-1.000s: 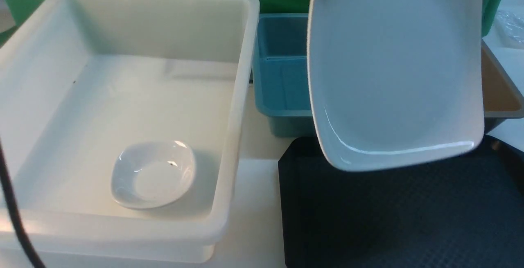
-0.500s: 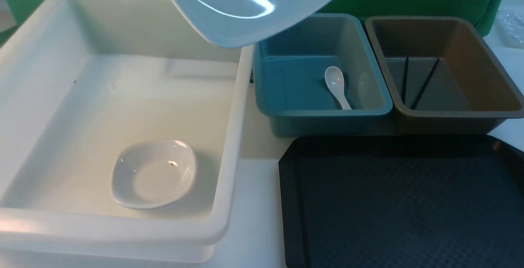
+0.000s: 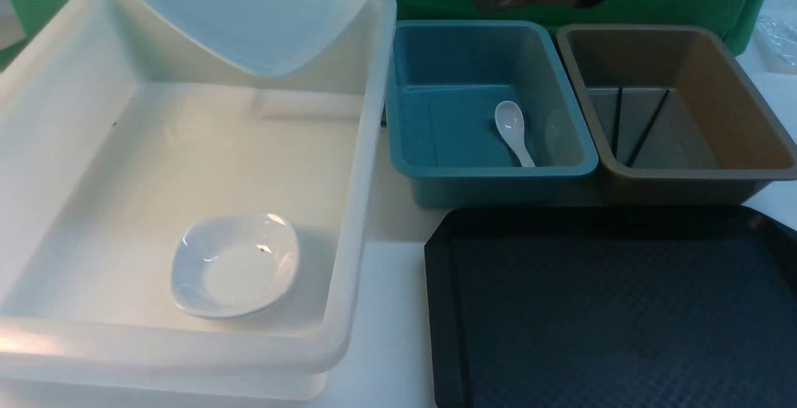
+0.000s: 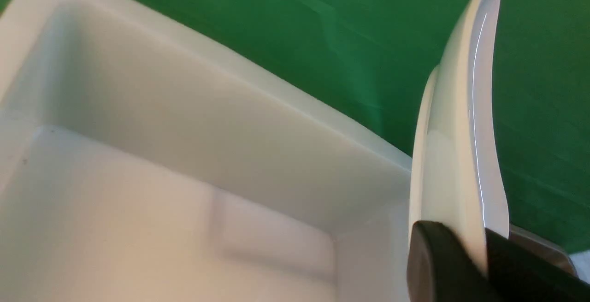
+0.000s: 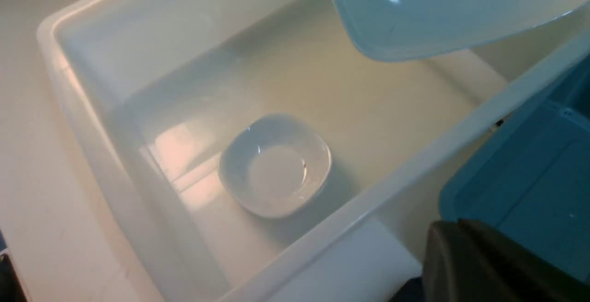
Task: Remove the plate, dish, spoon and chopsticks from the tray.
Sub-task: Use the left arm to put the plate into the large storage box on the left
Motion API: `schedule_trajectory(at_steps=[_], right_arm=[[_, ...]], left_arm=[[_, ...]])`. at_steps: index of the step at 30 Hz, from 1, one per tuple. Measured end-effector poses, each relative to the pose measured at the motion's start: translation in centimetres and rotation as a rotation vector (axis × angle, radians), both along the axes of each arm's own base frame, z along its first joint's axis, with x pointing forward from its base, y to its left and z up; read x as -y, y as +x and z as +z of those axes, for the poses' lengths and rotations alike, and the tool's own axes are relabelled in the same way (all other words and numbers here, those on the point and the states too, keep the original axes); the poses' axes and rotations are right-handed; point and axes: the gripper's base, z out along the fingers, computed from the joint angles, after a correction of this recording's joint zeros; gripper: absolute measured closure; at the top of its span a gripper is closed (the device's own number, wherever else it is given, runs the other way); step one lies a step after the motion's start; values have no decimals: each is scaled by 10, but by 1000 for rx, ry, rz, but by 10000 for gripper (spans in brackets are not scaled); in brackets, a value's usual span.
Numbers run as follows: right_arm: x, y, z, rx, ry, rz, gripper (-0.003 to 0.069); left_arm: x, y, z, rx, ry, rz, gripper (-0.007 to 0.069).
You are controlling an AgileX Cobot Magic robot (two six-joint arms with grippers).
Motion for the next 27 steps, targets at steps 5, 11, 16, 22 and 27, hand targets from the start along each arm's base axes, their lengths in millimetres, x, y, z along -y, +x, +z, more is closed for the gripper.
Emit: schedule_trajectory(at_steps=[5, 11, 16, 22, 27], right_arm=[[-17, 24, -9, -23, 7, -24, 638], [-32, 44, -19, -57, -8, -28, 638], [-35, 48, -20, -54, -5, -28, 638], [-35, 49, -20, -52, -3, -29, 638], [-35, 48, -20, -55, -5, -28, 638]], left_arm=[[-9, -1, -44, -45, 5, 121, 592], [-16, -10, -84, -109, 43, 203, 592], [-18, -10, -105, -154, 44, 221, 592], [-18, -5, -129, -225, 23, 207, 592], [-14, -3, -145, -286, -9, 168, 590]])
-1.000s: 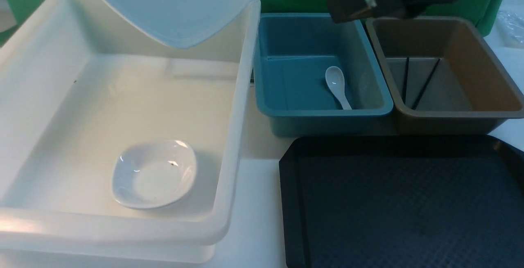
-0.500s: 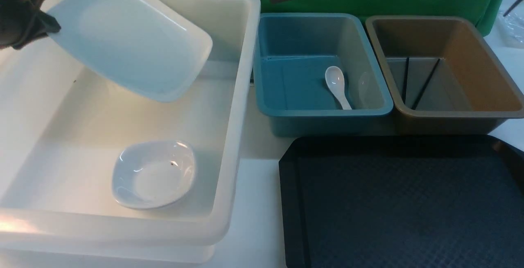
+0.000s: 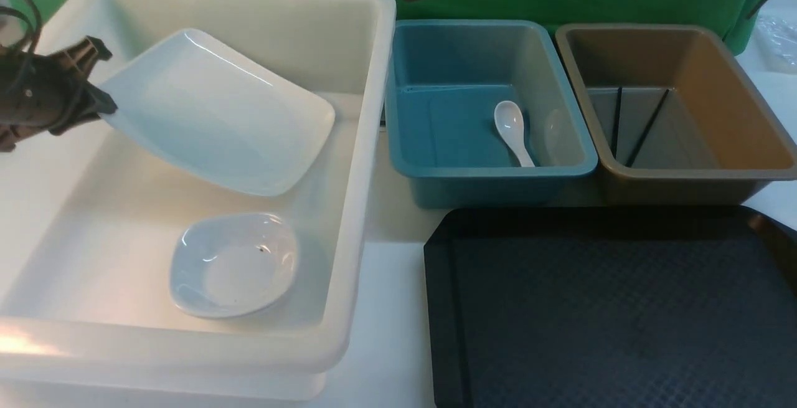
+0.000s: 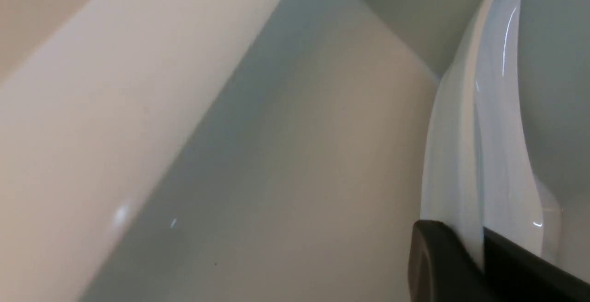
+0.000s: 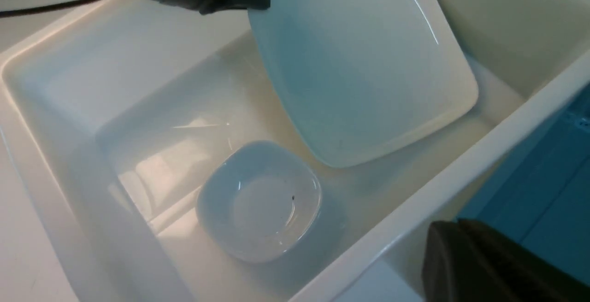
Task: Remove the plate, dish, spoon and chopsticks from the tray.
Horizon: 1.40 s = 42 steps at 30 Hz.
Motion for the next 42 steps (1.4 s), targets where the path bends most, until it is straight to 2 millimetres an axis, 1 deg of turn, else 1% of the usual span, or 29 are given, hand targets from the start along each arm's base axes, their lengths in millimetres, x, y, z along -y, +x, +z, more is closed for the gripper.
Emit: schedule_trajectory(at_steps=[2, 3, 7, 8, 10, 12, 14, 17, 20, 22, 23, 25, 26, 27, 28, 29, 30, 31, 32, 33, 34, 36, 37, 38, 40, 42], right_arm=[[0, 0, 0, -3, -2, 1, 638], [0, -1, -1, -10, -9, 3, 638], [1, -2, -2, -23, -19, 7, 638], [1, -2, -2, -26, -21, 8, 638], [1, -2, -2, -26, -21, 8, 638], [1, -2, -2, -29, -19, 10, 638], [1, -2, -2, -30, -19, 10, 638], [1, -3, -2, -34, -19, 12, 638], [1, -3, -3, -41, -24, 15, 638], [1, -3, -3, -42, -26, 15, 638], [2, -4, -2, -36, -27, 13, 638], [6, -7, 3, -21, -29, 3, 638], [10, -10, 8, -6, -33, -14, 638], [14, -13, 12, 4, -32, -25, 638], [20, -16, 18, 22, -38, -52, 638], [25, -20, 23, 37, -42, -72, 638], [32, -25, 31, 56, -41, -105, 638], [40, -30, 38, 77, -37, -147, 638], [52, -37, 50, 115, -32, -207, 638], [60, -43, 57, 133, -23, -246, 638], [63, -45, 60, 143, -20, -263, 638], [84, -62, 75, 200, 17, -350, 638], [88, -66, 78, 214, 22, -359, 638], [103, -81, 86, 262, 65, -394, 638], [116, -96, 88, 308, 98, -414, 638], [128, -111, 83, 348, 137, -431, 638]], left_arm=[[1, 0, -3, -13, -9, -9, 586], [1, 0, -6, -33, -13, -17, 571], [0, -2, -9, -69, 9, -15, 499], [-1, -4, -11, -89, 30, -19, 447], [-1, -5, -12, -109, 43, -29, 385], [-1, -8, -14, -136, 62, -54, 295], [-1, -9, -15, -150, 68, -69, 242], [0, -10, -13, -167, 77, -98, 183], [2, -13, -5, -184, 95, -156, 175], [5, -15, 10, -163, 123, -221, 211], [7, -17, 18, -150, 135, -249, 239], [13, -22, 43, -103, 152, -307, 340], [22, -27, 59, -70, 145, -350, 415], [29, -31, 70, -39, 157, -383, 468], [42, -37, 83, 3, 173, -440, 527], [54, -42, 94, 39, 185, -489, 560], [71, -48, 107, 84, 207, -549, 586], [90, -56, 120, 128, 226, -609, 602], [113, -68, 133, 176, 245, -684, 613], [133, -79, 144, 213, 257, -753, 618], [145, -87, 149, 229, 266, -797, 621], [179, -114, 166, 293, 304, -928, 624], [185, -120, 170, 308, 309, -950, 624], [203, -143, 183, 363, 351, -1027, 624], [216, -168, 197, 419, 382, -1071, 624], [218, -189, 208, 468, 427, -1074, 624]])
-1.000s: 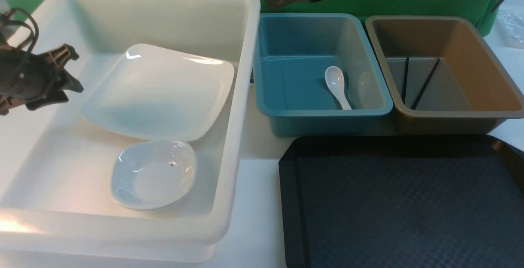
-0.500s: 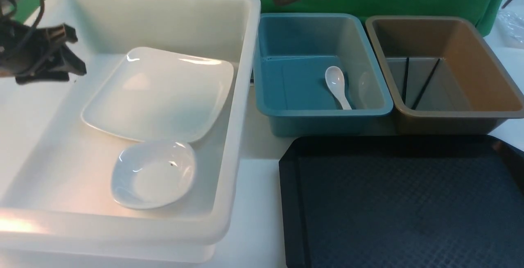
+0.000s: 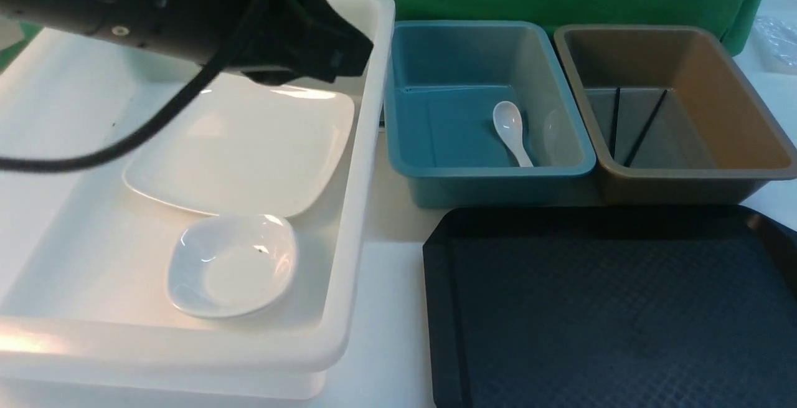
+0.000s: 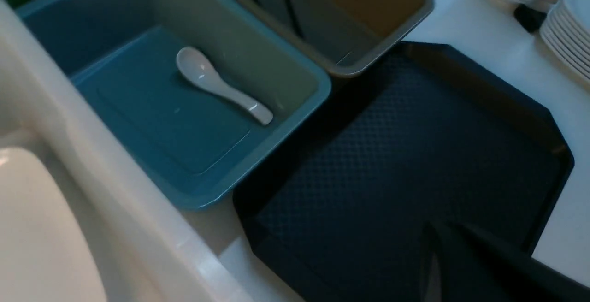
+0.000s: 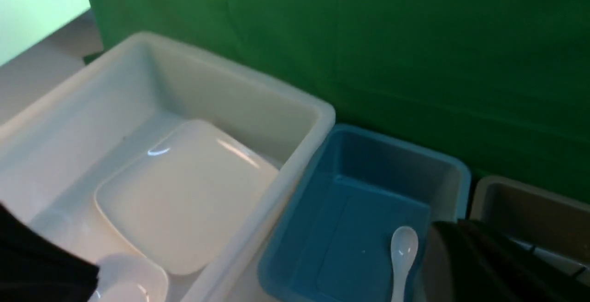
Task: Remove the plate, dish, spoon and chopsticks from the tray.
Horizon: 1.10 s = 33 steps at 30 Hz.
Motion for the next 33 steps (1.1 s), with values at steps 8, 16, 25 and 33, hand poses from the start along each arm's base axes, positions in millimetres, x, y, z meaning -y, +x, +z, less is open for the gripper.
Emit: schedule_trajectory(at_steps=[8, 16, 25, 33], right_arm=[[48, -71, -57, 281, 92, 46, 638], [82, -132, -163, 446, 277, 139, 638], [97, -153, -203, 486, 338, 141, 582], [97, -154, -203, 483, 345, 141, 552]], left_arm=[[-28, -58, 9, 130, -69, 58, 624], [-59, -109, -47, 141, -145, 120, 624], [-79, -138, -129, 114, -190, 180, 623], [-81, -140, -145, 110, -187, 194, 623]])
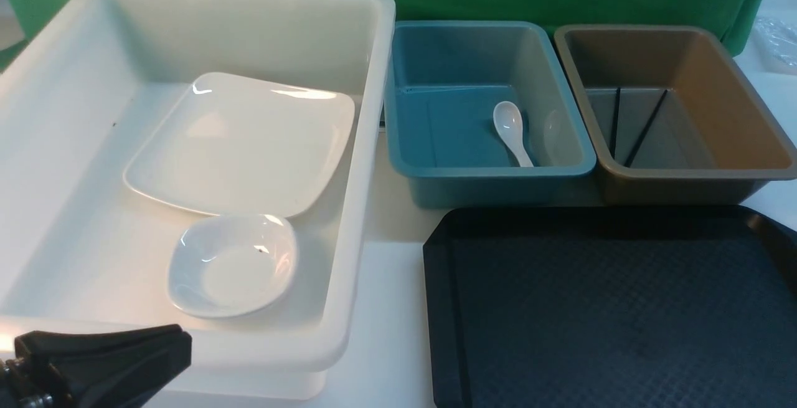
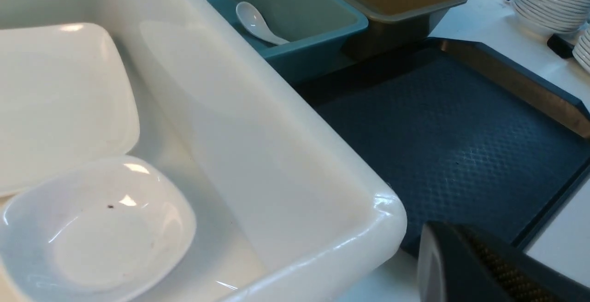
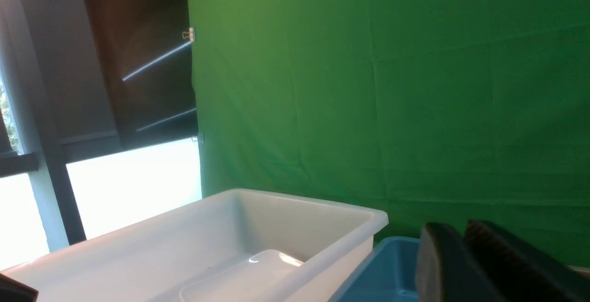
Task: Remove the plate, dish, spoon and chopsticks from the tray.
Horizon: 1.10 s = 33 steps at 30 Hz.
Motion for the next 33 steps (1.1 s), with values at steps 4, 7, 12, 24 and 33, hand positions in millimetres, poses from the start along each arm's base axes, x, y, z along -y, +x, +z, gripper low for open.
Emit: schedule_trajectory(at_steps=[4, 7, 12, 24, 33], right_arm=[[0, 0, 0, 0, 0, 0, 535], [0, 0, 0, 0, 0, 0, 526], [0, 0, 0, 0, 0, 0, 514], [0, 0, 0, 0, 0, 0, 489], [0, 0, 0, 0, 0, 0, 475]], left_arm=[[-1, 1, 0, 13, 10, 4, 623], [-1, 1, 0, 15, 14, 5, 623], [-1, 1, 0, 17, 18, 5, 623], [-19, 5, -12, 203, -61, 211, 622], [-51, -7, -71, 288, -47, 578, 622]])
